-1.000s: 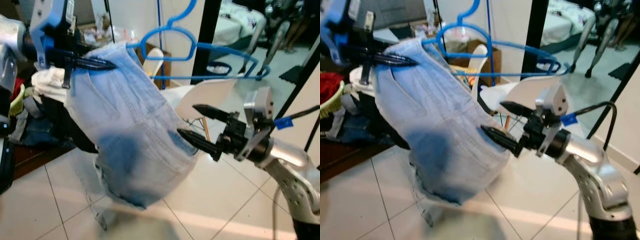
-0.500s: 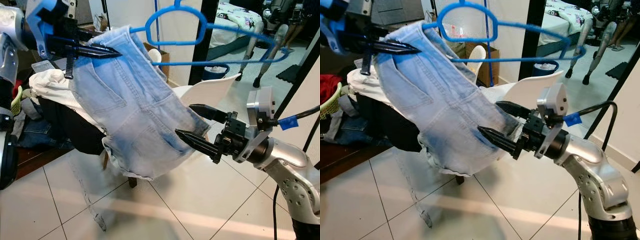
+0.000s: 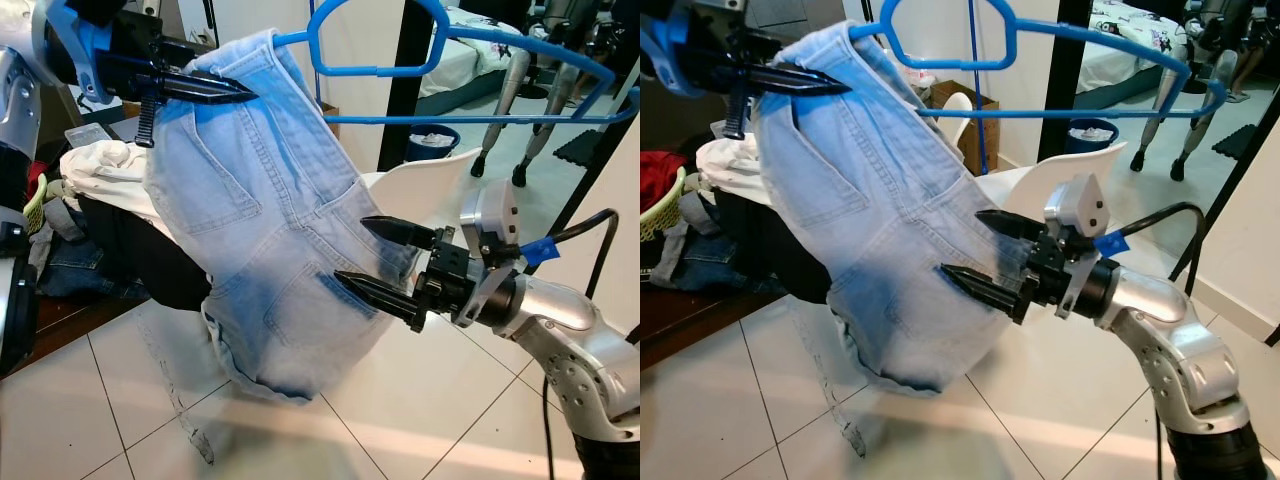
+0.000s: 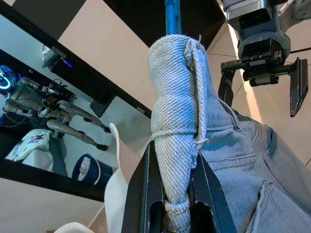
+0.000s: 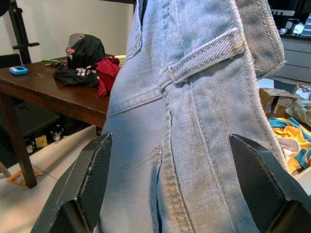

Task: Hang hanger

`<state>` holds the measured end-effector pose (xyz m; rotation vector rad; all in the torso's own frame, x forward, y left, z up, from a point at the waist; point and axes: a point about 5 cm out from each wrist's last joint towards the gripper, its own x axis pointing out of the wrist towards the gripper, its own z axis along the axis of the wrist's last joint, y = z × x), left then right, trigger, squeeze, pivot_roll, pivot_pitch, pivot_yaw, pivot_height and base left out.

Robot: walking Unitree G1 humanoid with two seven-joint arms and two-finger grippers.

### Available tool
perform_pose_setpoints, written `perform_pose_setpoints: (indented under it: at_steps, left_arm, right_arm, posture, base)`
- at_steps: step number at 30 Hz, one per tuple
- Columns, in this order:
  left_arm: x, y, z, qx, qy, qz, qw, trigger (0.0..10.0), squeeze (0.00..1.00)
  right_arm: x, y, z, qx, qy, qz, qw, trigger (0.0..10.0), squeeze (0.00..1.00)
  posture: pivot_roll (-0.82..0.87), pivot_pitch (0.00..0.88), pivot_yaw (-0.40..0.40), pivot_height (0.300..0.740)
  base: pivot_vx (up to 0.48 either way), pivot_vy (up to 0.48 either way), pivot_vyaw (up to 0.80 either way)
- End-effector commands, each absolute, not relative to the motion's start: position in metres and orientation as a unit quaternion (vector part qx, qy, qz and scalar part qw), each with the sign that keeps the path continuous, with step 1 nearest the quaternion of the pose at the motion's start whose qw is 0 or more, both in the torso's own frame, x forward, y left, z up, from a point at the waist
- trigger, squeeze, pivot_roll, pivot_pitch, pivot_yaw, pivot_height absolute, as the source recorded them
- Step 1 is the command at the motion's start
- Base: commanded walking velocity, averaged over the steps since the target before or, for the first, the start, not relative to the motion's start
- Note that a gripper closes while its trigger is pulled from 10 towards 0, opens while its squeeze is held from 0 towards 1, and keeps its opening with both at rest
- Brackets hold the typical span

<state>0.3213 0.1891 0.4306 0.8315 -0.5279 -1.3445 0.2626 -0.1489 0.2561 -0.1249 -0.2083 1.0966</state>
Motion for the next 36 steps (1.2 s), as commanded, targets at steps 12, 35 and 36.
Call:
perform_pose_setpoints:
  at_steps: [12,35,36]
  left_arm:
    - [0.314,0.182,0.431,0.368,-0.238,-0.631,0.640,10.0,0.00]
    - [0.316,0.186,0.431,0.383,-0.232,-0.621,0.643,10.0,0.00]
    - [0.316,0.186,0.432,0.382,-0.233,-0.621,0.643,10.0,0.00]
  right_arm:
    - [0.261,-0.151,0.272,-0.037,-0.137,0.524,0.840,10.0,0.00]
    - [0.240,-0.174,0.255,-0.107,-0.011,0.607,0.788,10.0,0.00]
    - [0.235,-0.176,0.245,-0.124,0.032,0.619,0.775,10.0,0.00]
  posture:
    - [0.01,0.022,0.048,0.740]
    - [0.00,0.032,0.040,0.740]
    - [0.00,0.032,0.040,0.740]
  base:
    - [0.000,0.000,0.00]
    - [0.000,0.000,0.00]
    - [0.000,0.000,0.00]
